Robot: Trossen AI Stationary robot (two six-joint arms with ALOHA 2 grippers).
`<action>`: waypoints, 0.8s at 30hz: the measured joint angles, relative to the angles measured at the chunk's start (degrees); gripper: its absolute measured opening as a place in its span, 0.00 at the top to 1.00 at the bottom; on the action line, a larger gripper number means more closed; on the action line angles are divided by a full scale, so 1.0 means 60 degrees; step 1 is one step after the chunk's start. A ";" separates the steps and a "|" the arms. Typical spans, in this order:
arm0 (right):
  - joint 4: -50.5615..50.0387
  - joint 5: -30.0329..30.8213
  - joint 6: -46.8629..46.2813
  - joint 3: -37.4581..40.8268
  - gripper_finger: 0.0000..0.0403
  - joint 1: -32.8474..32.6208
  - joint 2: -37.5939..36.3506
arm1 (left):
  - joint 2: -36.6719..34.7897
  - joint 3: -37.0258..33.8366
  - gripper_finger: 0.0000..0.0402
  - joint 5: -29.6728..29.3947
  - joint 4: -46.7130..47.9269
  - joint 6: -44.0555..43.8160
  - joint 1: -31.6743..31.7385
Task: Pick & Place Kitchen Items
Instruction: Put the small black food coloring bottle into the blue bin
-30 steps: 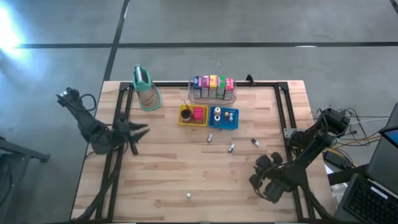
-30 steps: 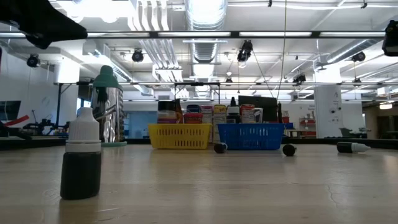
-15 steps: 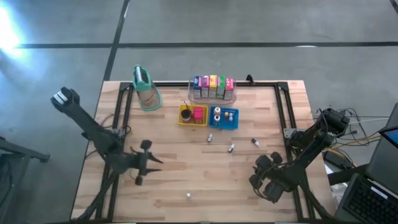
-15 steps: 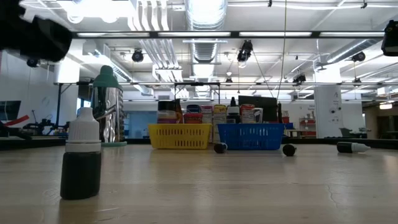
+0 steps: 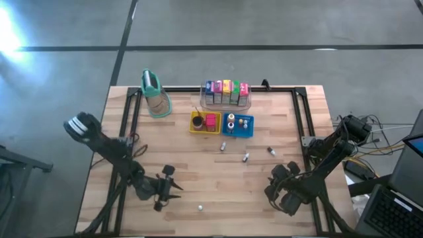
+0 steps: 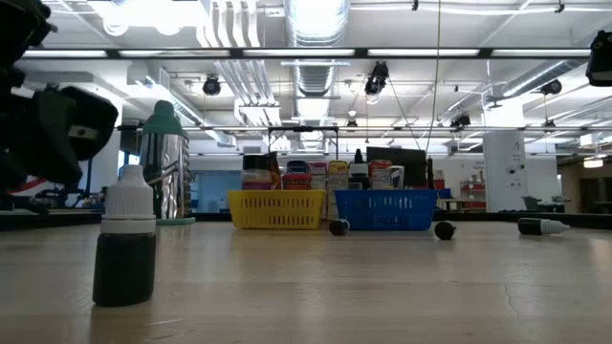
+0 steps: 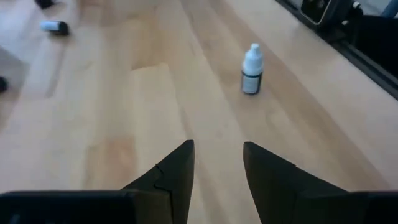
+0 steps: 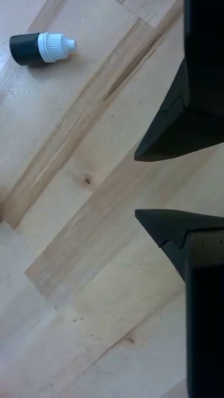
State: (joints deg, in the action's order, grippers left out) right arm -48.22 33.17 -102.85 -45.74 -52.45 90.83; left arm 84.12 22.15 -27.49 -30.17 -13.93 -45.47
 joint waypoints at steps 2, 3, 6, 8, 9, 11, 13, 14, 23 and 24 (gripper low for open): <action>0.0010 0.0000 0.0000 0.0000 0.67 0.0000 0.0000 | 0.0680 0.0000 0.64 0.0083 -0.0869 -0.0100 0.0000; 0.0012 0.0000 0.0000 0.0000 0.66 0.0000 0.0000 | 0.0982 -0.0001 0.64 0.0135 -0.1307 -0.0141 0.0000; 0.0028 0.0000 0.0000 0.0000 0.66 0.0000 0.0000 | 0.1811 0.0063 0.64 0.0312 -0.2657 -0.0184 0.0000; 0.0035 0.0000 -0.0001 0.0000 0.67 0.0000 0.0000 | 0.2315 0.0216 0.64 0.0499 -0.3046 -0.0226 0.0000; 0.0037 0.0000 0.0000 0.0000 0.68 0.0000 0.0000 | 0.2553 0.0334 0.64 0.0508 -0.3139 -0.0345 0.0000; 0.0043 0.0000 -0.0001 0.0000 0.70 0.0000 0.0000 | 0.3003 0.0622 0.64 0.0512 -0.3166 -0.0507 0.0000; 0.0054 0.0000 0.0000 0.0000 0.72 0.0000 0.0000 | 0.3485 0.0944 0.64 0.0511 -0.3152 -0.0516 0.0004; 0.0063 0.0000 0.0000 0.0000 0.72 0.0000 0.0000 | 0.3716 0.1111 0.64 0.0507 -0.3146 -0.0510 0.0006; 0.0108 -0.0004 0.0000 0.0000 0.80 -0.0007 0.0000 | 0.4917 0.2346 0.45 0.0344 -0.3269 -0.0433 0.0149; 0.0115 -0.0004 0.0000 0.0000 0.81 -0.0007 0.0000 | 0.4912 0.2357 0.43 0.0347 -0.3227 -0.0433 0.0152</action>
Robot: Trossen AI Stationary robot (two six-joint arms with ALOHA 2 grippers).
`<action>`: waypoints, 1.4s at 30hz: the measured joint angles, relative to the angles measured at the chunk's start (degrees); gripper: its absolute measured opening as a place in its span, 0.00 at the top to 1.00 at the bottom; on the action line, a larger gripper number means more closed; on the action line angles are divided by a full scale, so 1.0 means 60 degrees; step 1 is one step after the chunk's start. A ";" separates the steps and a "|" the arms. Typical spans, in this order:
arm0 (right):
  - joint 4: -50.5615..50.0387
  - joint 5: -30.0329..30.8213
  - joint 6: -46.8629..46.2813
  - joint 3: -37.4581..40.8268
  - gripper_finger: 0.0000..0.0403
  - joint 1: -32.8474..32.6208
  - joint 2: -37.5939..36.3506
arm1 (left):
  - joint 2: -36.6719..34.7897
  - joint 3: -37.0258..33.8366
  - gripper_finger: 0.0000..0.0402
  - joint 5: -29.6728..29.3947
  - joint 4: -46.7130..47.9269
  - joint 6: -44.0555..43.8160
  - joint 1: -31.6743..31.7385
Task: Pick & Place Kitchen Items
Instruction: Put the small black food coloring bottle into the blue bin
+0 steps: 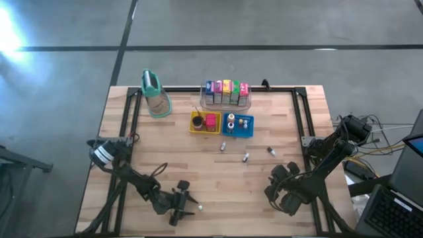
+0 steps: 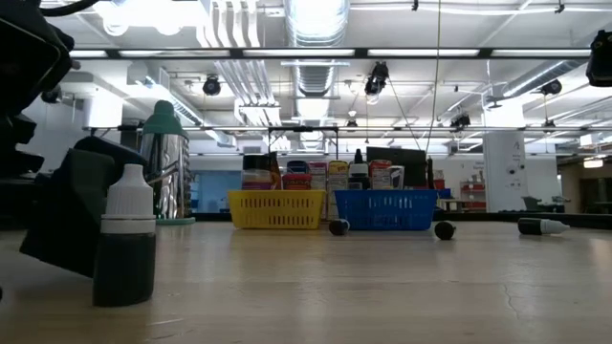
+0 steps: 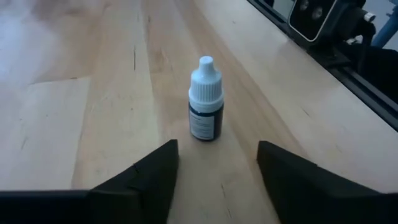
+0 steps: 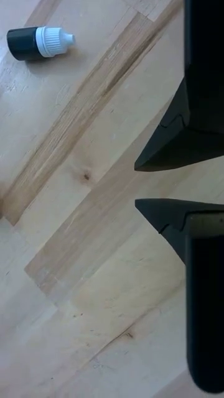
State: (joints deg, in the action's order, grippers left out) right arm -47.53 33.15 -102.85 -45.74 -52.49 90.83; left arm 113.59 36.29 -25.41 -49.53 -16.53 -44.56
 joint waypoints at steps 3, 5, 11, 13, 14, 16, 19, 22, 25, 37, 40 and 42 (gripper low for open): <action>0.0004 0.0000 0.0014 0.0000 0.83 0.0003 0.0000 | -0.0072 -0.0006 0.39 -0.0120 0.0139 -0.0065 0.0003; 0.0020 0.0001 0.0077 0.0000 0.83 0.0004 0.0000 | -0.0075 0.0012 0.38 -0.0269 0.0140 -0.0013 0.0001; 0.0037 0.0000 0.0076 0.0000 0.80 0.0004 0.0000 | -0.0064 0.0249 0.40 -0.0396 0.0276 -0.0009 0.0121; 0.0041 0.0000 0.0076 0.0000 0.78 0.0004 0.0000 | -0.0044 0.0371 0.41 -0.0423 0.0393 0.0010 0.0140; 0.0051 0.0000 0.0076 0.0000 0.77 0.0004 0.0000 | -0.0028 0.0424 0.41 -0.0423 0.0435 0.0011 0.0147; 0.0059 0.0000 0.0076 0.0000 0.76 0.0004 0.0000 | 0.0035 0.0541 0.41 -0.0423 0.0496 -0.0004 0.0177; 0.0059 0.0001 0.0076 0.0000 0.74 0.0004 0.0000 | 0.0176 0.0714 0.41 -0.0426 0.0461 -0.0011 0.0208; 0.0059 0.0004 0.0076 0.0000 0.73 0.0007 0.0000 | 0.0319 0.0878 0.43 -0.0432 0.0428 -0.0015 0.0212; 0.0059 0.0000 0.0076 0.0000 0.72 0.0007 0.0000 | 0.0355 0.1008 0.45 -0.0433 0.0559 -0.0032 0.0213; 0.0084 0.0002 0.0076 0.0000 0.69 0.0007 0.0000 | 0.0322 0.1152 0.67 -0.0430 0.1109 -0.0208 0.0216; 0.0299 0.0087 0.0237 0.0000 0.68 0.0007 0.0000 | 0.0322 0.1155 0.71 -0.0430 0.1118 -0.0213 0.0216; 0.0737 0.0482 0.0615 0.0000 0.68 0.0003 0.0000 | 0.0318 0.1167 0.73 -0.0428 0.1152 -0.0215 0.0216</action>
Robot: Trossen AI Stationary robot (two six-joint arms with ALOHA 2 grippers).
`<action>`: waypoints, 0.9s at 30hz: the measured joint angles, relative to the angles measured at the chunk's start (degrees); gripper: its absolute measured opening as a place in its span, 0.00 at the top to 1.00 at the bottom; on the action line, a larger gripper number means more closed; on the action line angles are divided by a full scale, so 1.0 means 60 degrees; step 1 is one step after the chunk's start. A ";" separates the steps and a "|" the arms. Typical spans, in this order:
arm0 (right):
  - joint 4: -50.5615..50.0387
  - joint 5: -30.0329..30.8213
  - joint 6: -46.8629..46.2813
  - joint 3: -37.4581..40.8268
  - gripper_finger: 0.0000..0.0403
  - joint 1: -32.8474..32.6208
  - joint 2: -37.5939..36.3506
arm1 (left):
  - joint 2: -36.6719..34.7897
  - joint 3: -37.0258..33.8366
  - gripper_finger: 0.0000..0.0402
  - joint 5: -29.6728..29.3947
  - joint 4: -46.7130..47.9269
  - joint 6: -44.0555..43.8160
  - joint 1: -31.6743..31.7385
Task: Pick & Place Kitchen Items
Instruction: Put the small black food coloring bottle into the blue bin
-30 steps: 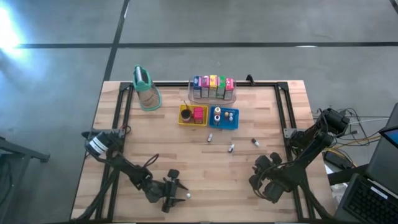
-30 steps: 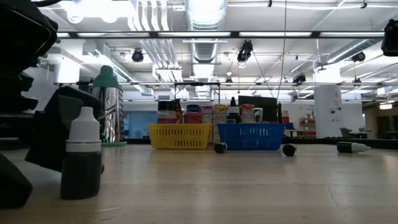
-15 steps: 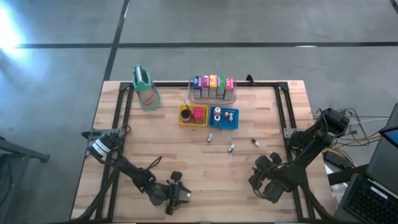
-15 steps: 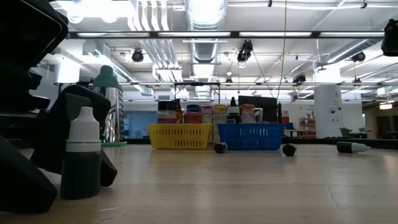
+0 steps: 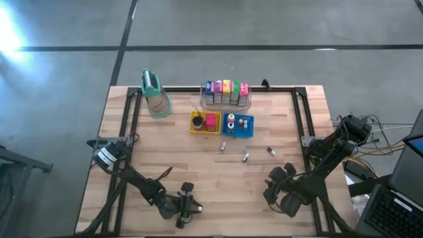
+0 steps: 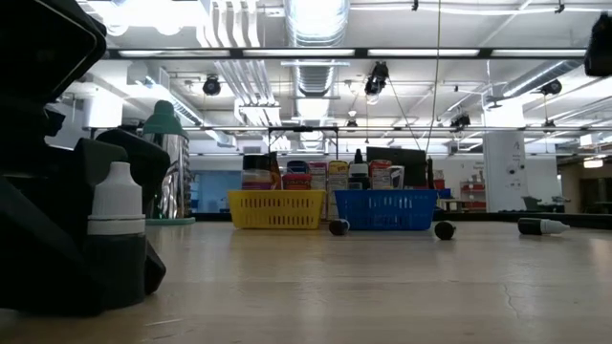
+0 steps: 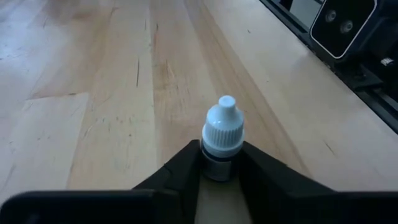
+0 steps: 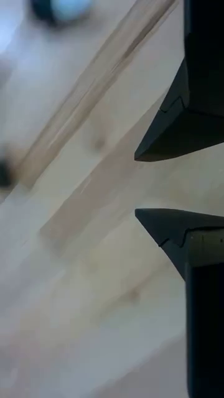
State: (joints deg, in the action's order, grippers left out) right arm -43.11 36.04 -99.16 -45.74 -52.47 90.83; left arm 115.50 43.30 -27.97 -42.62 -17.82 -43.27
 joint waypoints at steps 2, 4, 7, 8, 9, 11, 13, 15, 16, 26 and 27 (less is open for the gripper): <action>0.0655 0.0578 0.0577 0.0000 0.68 0.0001 0.0000 | -0.0016 0.0010 0.74 -0.0002 0.0027 0.0000 0.0001; 0.1501 0.1137 0.1314 0.0000 0.68 0.0044 0.0000 | -0.0043 0.0006 0.75 0.0001 0.0044 0.0000 0.0014; 0.3181 0.1477 0.2734 0.0000 0.70 0.0279 0.0000 | -0.0130 0.0002 0.75 -0.0004 0.0100 0.0009 0.0037; 0.3859 0.1492 0.3389 0.0000 0.71 0.0407 0.0000 | -0.0183 -0.0008 0.75 -0.0001 0.0141 0.0037 0.0061; 0.4596 0.1496 0.4109 0.0000 0.72 0.0544 0.0000 | -0.0232 -0.0016 0.75 0.0002 0.0179 0.0071 0.0093; 0.6138 0.1498 0.5768 0.0000 0.74 0.0865 0.0000 | -0.0356 -0.0027 0.75 0.0001 0.0260 0.0229 0.0188; 0.7701 0.1479 0.7441 0.0000 0.74 0.1189 0.0000 | -0.0492 -0.0031 0.75 -0.0042 0.0254 0.0291 0.0319; 0.9045 0.1172 0.8973 -0.0004 0.75 0.1534 0.0000 | -0.0625 -0.0023 0.75 -0.0086 0.0159 0.0290 0.0484; 0.9604 0.0918 0.9590 -0.0007 0.75 0.1693 0.0000 | -0.0688 -0.0023 0.75 -0.0082 0.0147 0.0297 0.0601; 0.9340 0.0232 1.1304 -0.0756 0.64 0.2448 0.0018 | -0.2152 -0.0016 0.75 0.0302 0.0302 0.1069 0.1931; 0.9107 0.0231 1.1427 -0.0922 0.63 0.2456 0.0026 | -0.2321 -0.0016 0.75 0.0329 0.0446 0.1064 0.2060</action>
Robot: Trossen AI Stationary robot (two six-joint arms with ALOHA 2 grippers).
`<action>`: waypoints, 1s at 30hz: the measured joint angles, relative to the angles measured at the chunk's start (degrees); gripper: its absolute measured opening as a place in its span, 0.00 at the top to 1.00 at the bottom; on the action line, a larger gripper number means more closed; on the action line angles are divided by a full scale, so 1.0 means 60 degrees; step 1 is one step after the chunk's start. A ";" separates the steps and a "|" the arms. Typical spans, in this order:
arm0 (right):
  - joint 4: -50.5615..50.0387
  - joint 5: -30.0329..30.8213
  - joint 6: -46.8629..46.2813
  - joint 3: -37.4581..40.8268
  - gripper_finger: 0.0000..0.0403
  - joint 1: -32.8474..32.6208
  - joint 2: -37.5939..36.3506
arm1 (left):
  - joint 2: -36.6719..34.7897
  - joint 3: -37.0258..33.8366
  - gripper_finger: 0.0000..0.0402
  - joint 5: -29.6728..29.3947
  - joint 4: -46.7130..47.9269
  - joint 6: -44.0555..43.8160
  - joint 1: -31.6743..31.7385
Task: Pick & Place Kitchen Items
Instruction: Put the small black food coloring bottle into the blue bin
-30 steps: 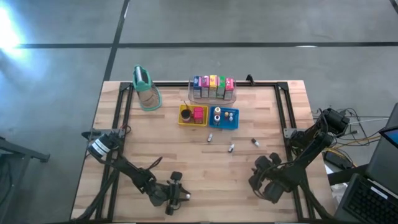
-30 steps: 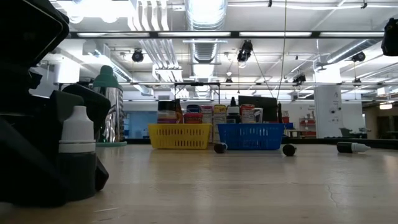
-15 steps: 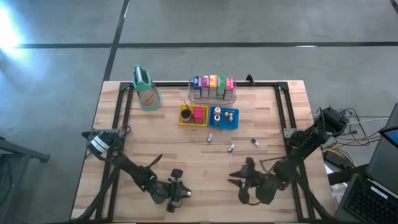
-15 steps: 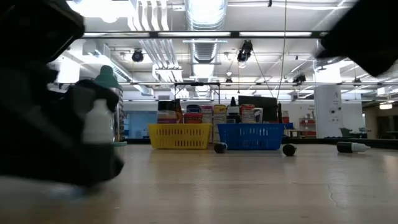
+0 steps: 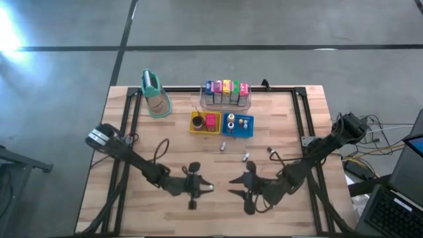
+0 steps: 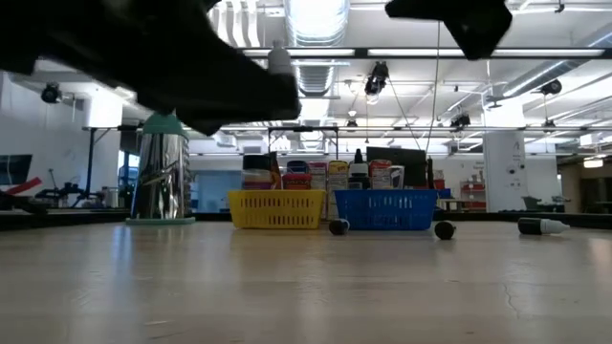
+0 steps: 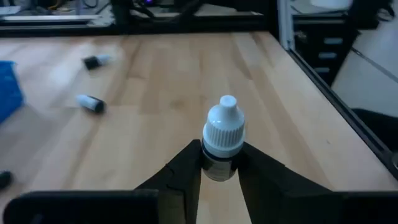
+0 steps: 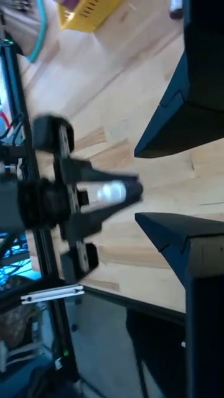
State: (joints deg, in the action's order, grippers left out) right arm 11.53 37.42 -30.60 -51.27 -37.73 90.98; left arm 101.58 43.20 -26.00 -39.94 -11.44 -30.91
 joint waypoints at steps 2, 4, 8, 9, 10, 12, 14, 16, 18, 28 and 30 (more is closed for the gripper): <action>-0.0448 -0.0007 0.0201 -0.0384 0.61 0.0024 0.0006 | -0.0297 0.0040 0.75 0.0095 0.0418 -0.0045 0.0237; -0.0937 -0.0007 0.0335 -0.0787 0.60 0.0086 0.0006 | -0.0514 0.0070 0.75 0.0181 0.0700 -0.0071 0.0410; -0.2236 -0.0027 0.0408 -0.1509 0.59 0.0305 0.0006 | -0.0727 0.0178 0.75 0.0468 0.1203 -0.0149 0.0519; -0.2513 -0.0061 0.0386 -0.1652 0.59 0.0374 0.0006 | -0.0753 0.0230 0.75 0.0579 0.1320 -0.0146 0.0520; -0.2742 -0.0168 0.0370 -0.1773 0.60 0.0441 0.0006 | -0.0775 0.0287 0.75 0.0730 0.1387 -0.0141 0.0520; -0.2885 -0.0584 0.0337 -0.1905 0.61 0.0625 0.0006 | -0.0863 0.0397 0.75 0.0916 0.1759 -0.0142 0.0527; -0.2871 -0.1022 0.0352 -0.1962 0.62 0.0795 0.0006 | -0.0874 0.0589 0.75 0.1009 0.2116 -0.0114 0.0534; -0.2860 -0.1181 0.0371 -0.2008 0.63 0.0902 0.0006 | -0.0874 0.0758 0.75 0.1006 0.2552 -0.0057 0.0544; -0.2771 -0.1240 0.0430 -0.1968 0.64 0.0981 0.0039 | -0.0859 0.0970 0.75 0.1014 0.2781 0.0010 0.0584; -0.3106 -0.1303 0.0915 -0.2570 0.58 0.1023 0.0939 | -0.0866 0.1380 0.75 0.1009 0.3131 0.0256 0.0815; -0.3203 -0.1260 0.1021 -0.2801 0.57 0.1023 0.1003 | -0.0866 0.1368 0.75 0.1006 0.3172 0.0218 0.0847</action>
State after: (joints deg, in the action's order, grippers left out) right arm -7.68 29.86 -24.47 -68.08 -31.59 97.00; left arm 96.38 51.41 -19.97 -20.91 -10.13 -25.82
